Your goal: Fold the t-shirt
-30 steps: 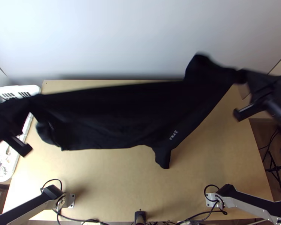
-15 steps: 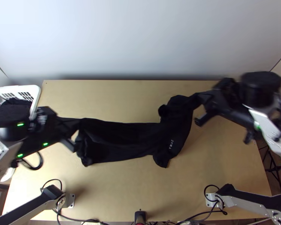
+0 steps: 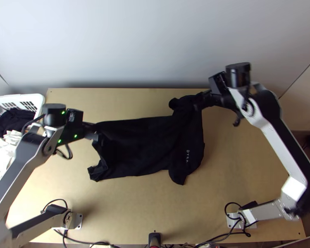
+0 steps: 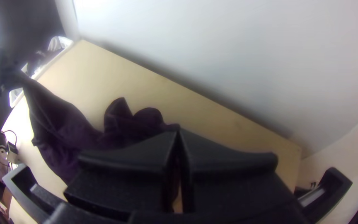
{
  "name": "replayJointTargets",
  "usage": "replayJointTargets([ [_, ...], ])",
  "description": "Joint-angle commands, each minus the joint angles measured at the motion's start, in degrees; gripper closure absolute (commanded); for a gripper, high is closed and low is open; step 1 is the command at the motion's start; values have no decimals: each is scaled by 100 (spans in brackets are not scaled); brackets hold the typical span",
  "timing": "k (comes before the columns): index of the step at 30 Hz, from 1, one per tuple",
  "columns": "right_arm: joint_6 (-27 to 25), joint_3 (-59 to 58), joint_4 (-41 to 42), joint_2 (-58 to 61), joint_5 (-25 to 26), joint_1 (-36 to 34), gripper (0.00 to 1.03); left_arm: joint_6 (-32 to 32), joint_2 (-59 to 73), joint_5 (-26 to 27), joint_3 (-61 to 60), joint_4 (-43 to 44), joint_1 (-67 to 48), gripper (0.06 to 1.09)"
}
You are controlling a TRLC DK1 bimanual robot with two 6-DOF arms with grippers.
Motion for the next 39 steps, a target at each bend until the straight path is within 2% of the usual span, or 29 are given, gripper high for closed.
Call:
replayJointTargets([
  [1,28,344,255,1150,-86,-193,100,-55,1454,233,-86,832,382,105],
  [9,45,1258,255,2372,-86,-246,100,-19,3344,294,925,1316,434,105],
  [19,19,1583,413,2890,46,-360,100,-143,4486,162,1786,2318,681,102],
  [21,10,1644,413,2996,46,-404,100,-107,4601,48,1821,2441,716,94],
  [25,2,1873,413,3259,46,-510,100,-28,4794,-84,1909,2397,725,60],
  [27,28,1970,431,3374,38,-554,100,16,4803,-110,1909,2335,716,49],
  [34,63,2119,457,3505,38,-606,100,174,4179,-84,1918,1474,707,39],
  [36,81,2163,457,3505,38,-633,100,165,3924,-49,1883,1157,672,32],
  [38,98,2189,457,3505,38,-650,100,156,3748,83,1936,586,601,24],
  [39,89,2189,457,3497,38,-659,100,174,3722,215,1997,235,549,23],
])
